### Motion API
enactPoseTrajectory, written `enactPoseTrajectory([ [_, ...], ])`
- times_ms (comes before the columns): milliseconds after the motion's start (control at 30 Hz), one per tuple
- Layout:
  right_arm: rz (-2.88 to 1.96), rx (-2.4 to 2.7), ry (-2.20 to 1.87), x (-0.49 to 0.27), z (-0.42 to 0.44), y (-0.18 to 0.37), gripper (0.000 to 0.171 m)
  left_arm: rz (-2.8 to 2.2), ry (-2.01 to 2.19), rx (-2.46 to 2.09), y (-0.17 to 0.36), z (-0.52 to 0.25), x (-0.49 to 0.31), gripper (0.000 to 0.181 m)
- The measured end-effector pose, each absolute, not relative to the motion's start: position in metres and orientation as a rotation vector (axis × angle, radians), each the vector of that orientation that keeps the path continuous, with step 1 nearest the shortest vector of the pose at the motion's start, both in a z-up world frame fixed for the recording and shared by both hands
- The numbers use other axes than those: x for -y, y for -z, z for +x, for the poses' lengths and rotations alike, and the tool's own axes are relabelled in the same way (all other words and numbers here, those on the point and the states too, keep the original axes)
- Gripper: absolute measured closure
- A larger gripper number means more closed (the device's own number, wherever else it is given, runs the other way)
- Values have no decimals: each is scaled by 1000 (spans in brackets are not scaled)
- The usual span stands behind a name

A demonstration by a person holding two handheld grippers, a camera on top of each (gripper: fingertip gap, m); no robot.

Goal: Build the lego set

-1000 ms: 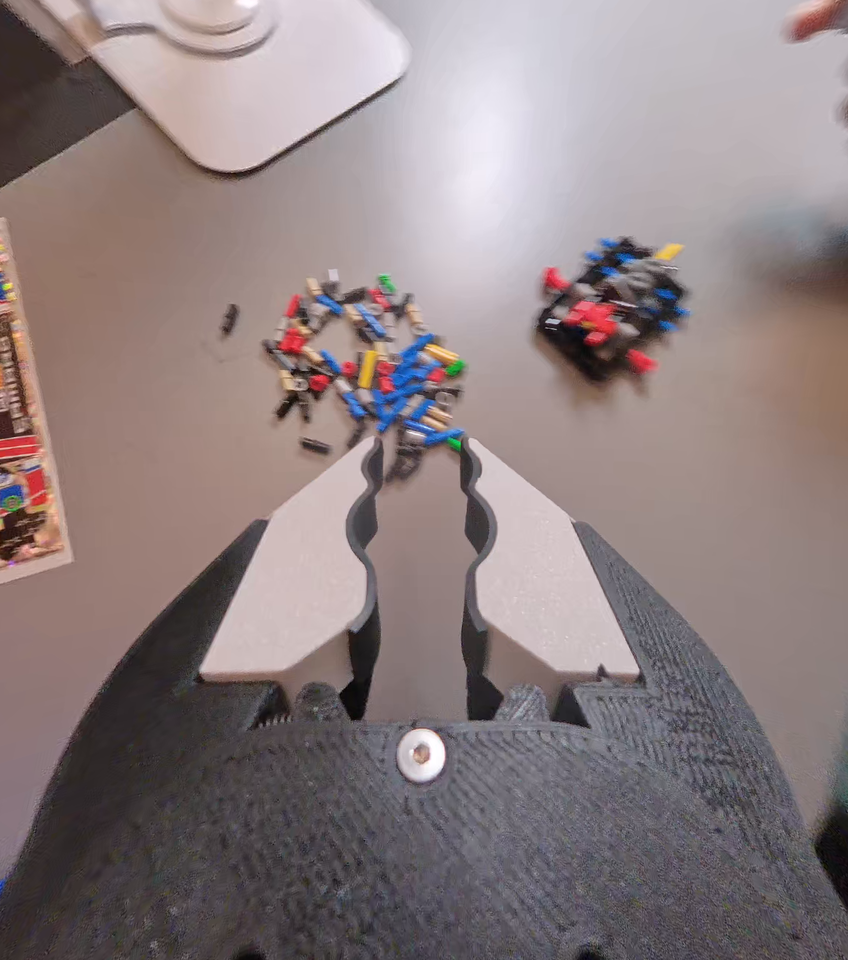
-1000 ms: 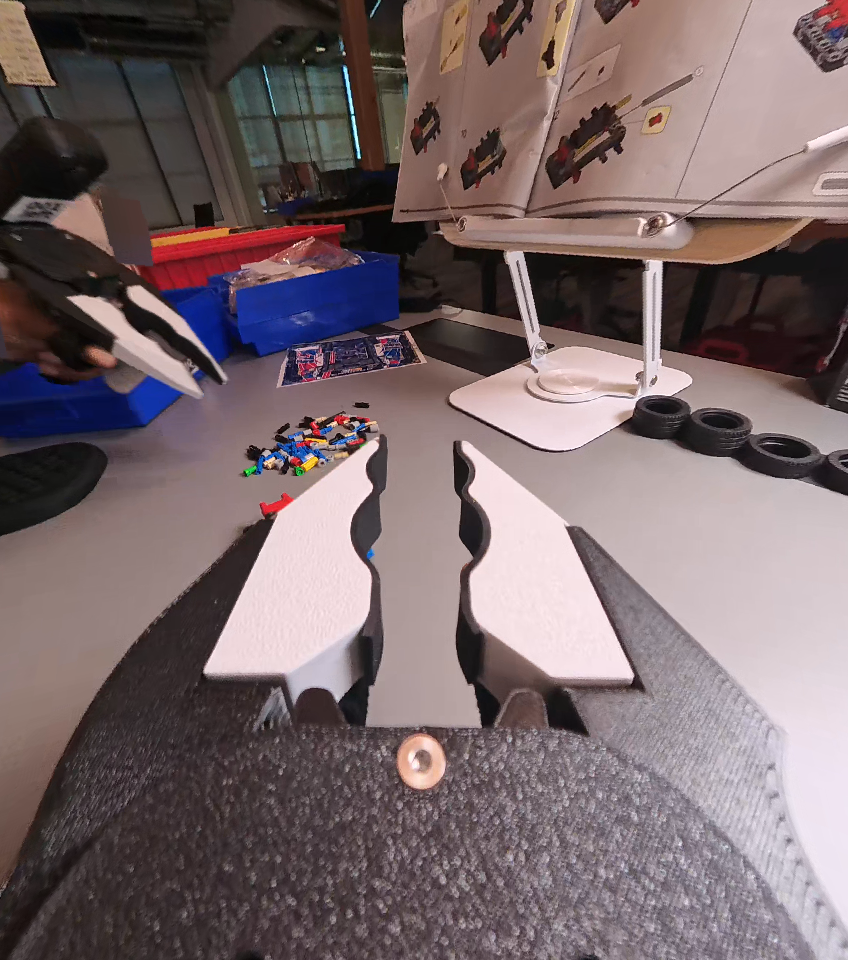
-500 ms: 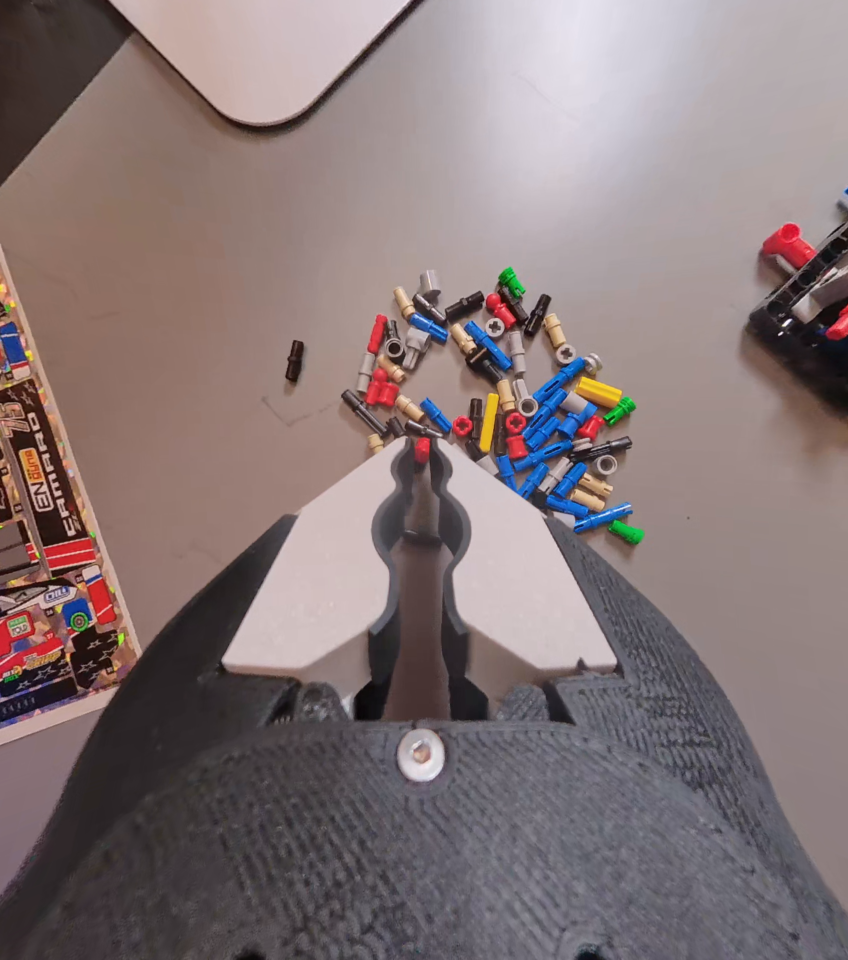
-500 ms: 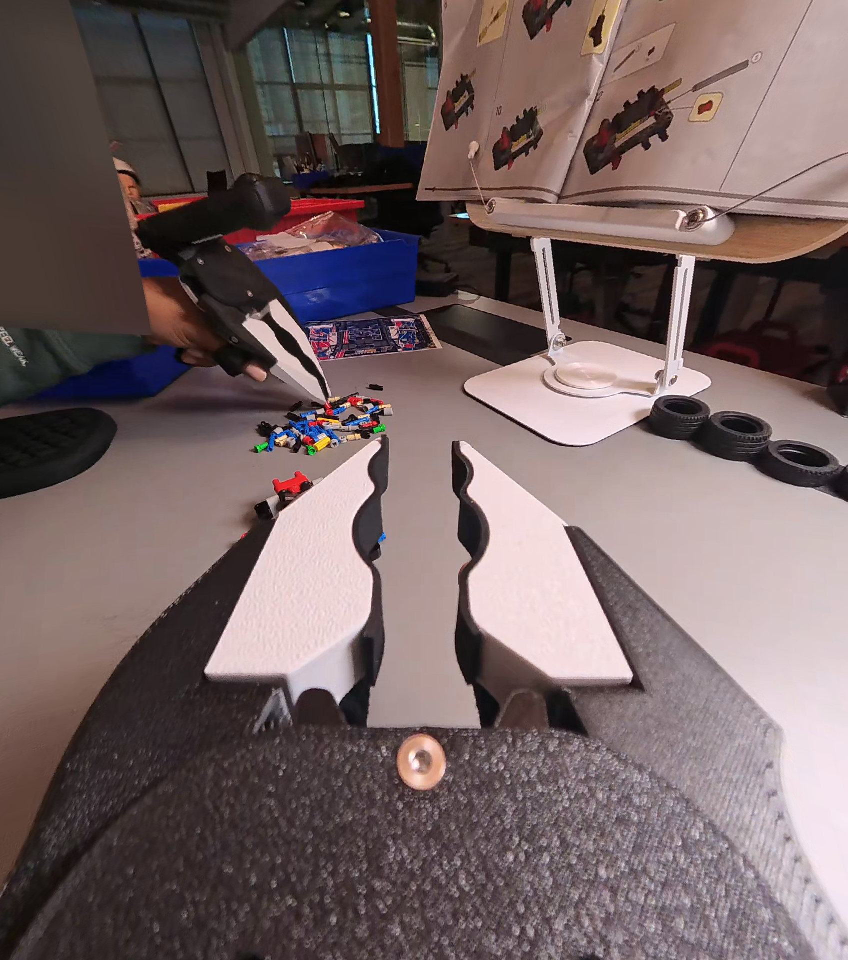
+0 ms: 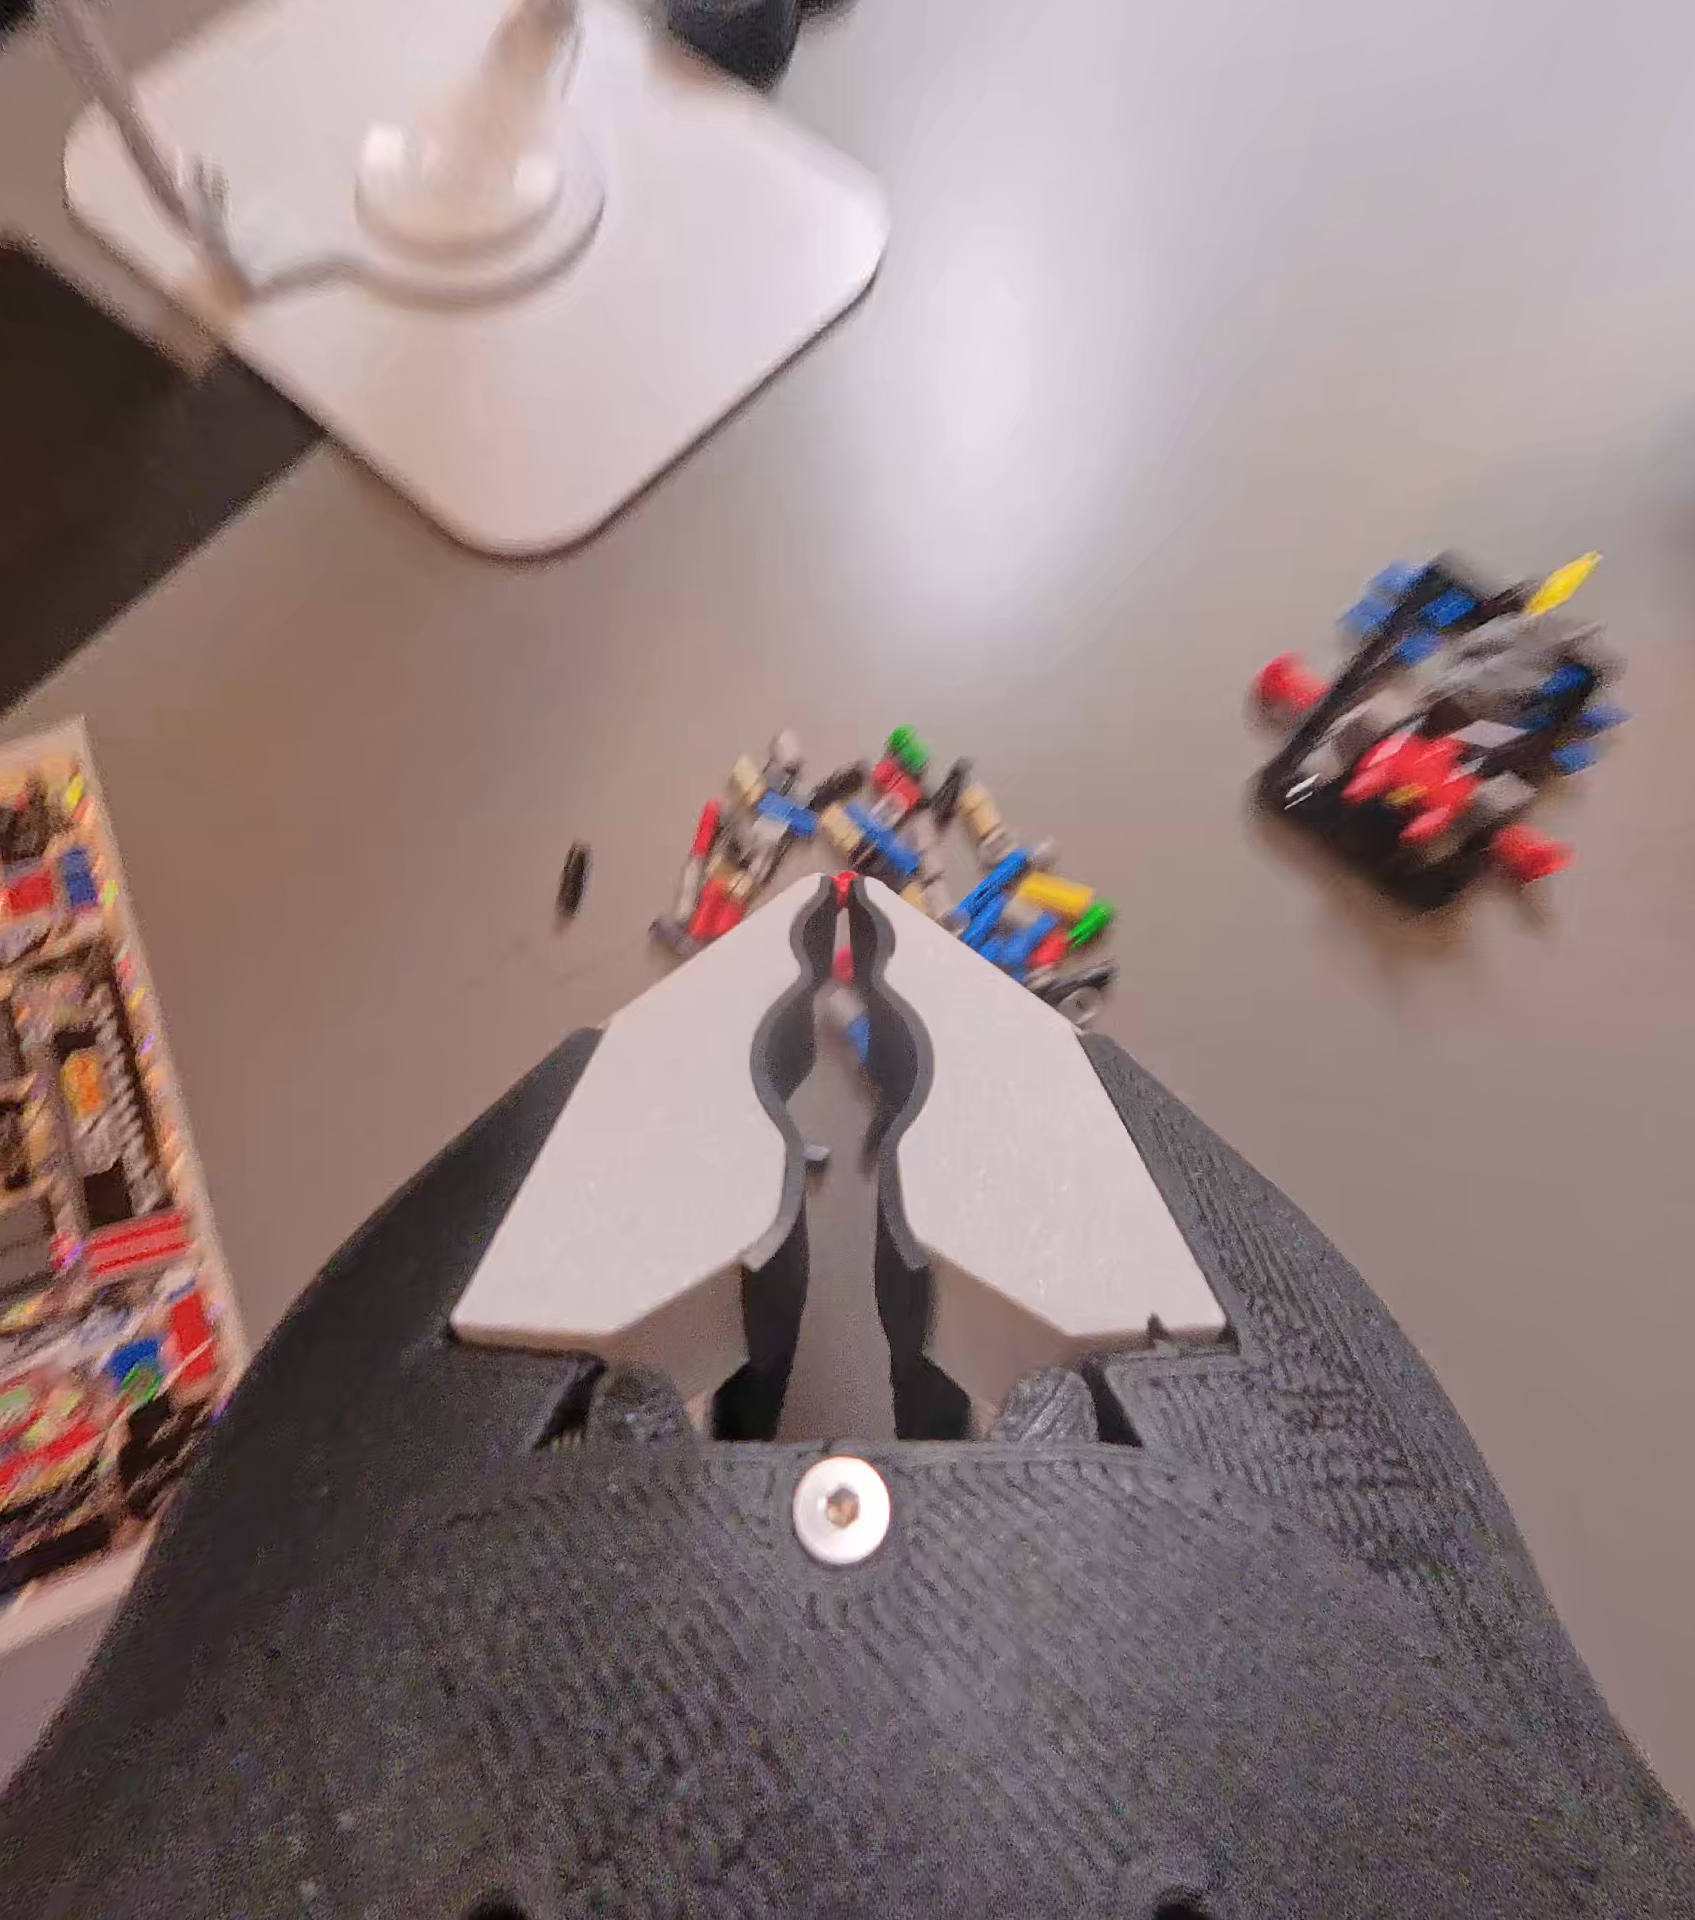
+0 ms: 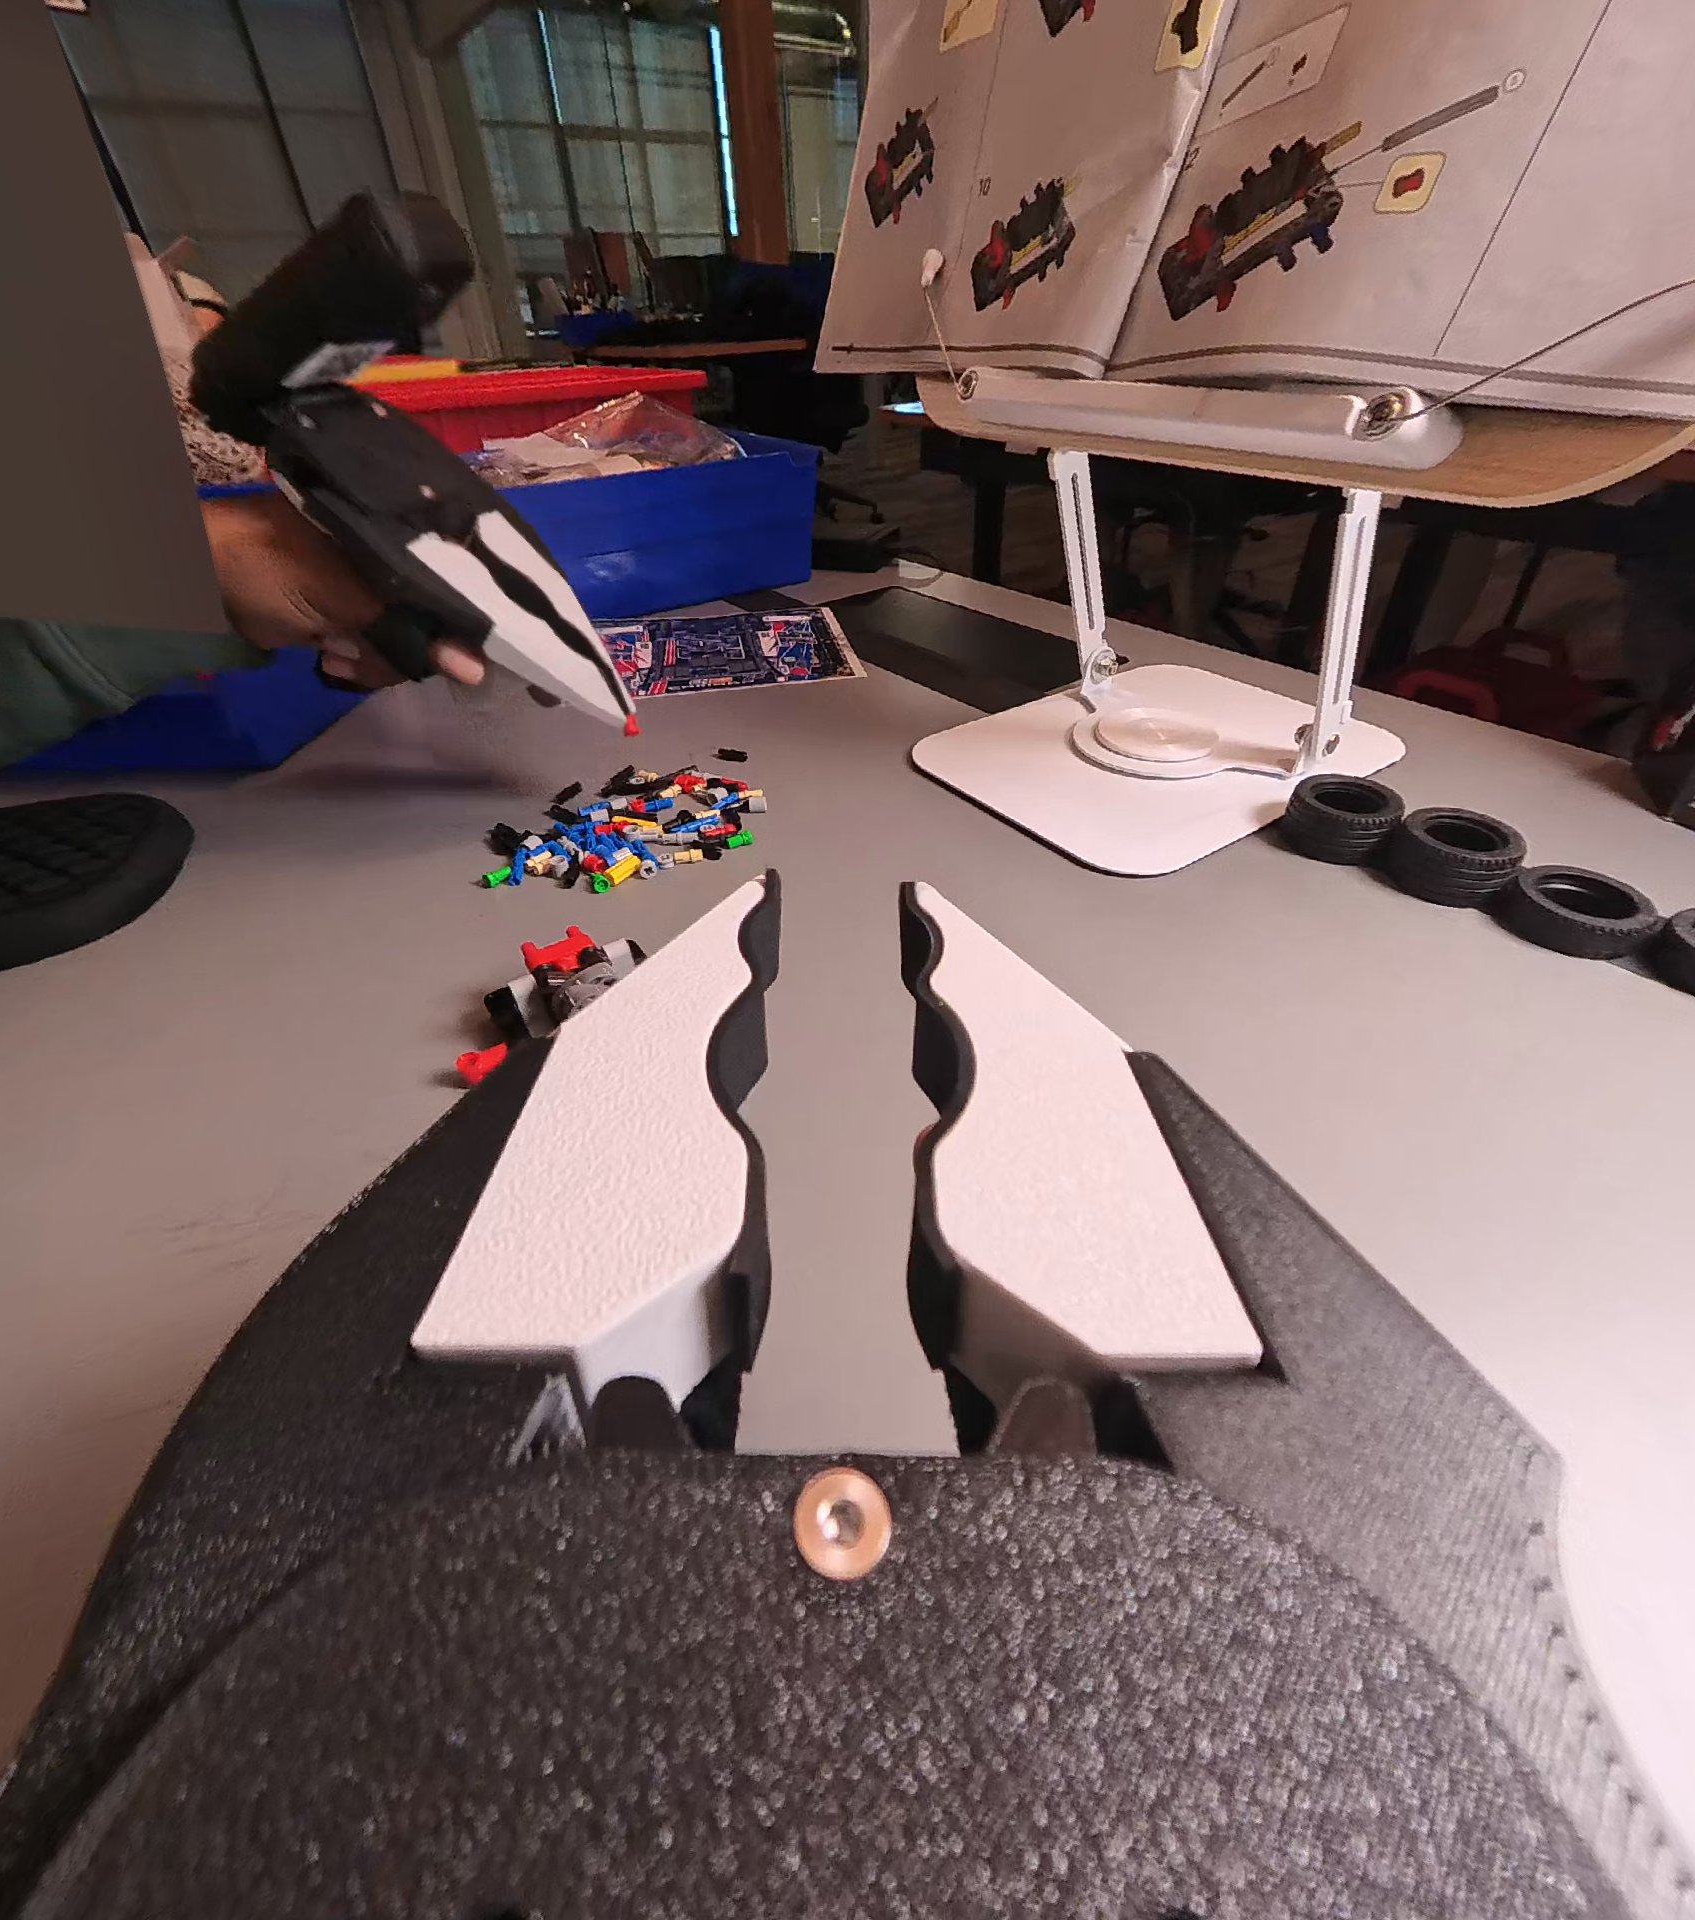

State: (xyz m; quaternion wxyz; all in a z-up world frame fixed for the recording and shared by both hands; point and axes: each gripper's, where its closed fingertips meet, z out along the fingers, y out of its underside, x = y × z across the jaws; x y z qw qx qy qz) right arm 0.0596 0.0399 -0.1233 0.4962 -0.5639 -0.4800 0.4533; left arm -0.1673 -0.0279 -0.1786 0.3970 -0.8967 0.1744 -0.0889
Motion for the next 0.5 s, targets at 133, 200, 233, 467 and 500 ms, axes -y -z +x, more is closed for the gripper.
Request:
enactPoseTrajectory([
  [133,-1345,1189,-1144,-28,41,119,152,-1892,595,-438,115,-111,27,181],
  [200,-1285,1222,-1162,-14,26,108,152,-1728,764,-424,89,-84,28,181],
  [233,-1235,1244,-1138,-7,19,101,152,-1661,851,-417,78,-71,29,181],
  [467,-922,1351,-954,25,-6,52,156,-1496,1206,-415,47,-16,32,181],
  [500,-906,1363,-949,27,-8,50,156,-1493,1226,-416,46,-13,32,181],
])
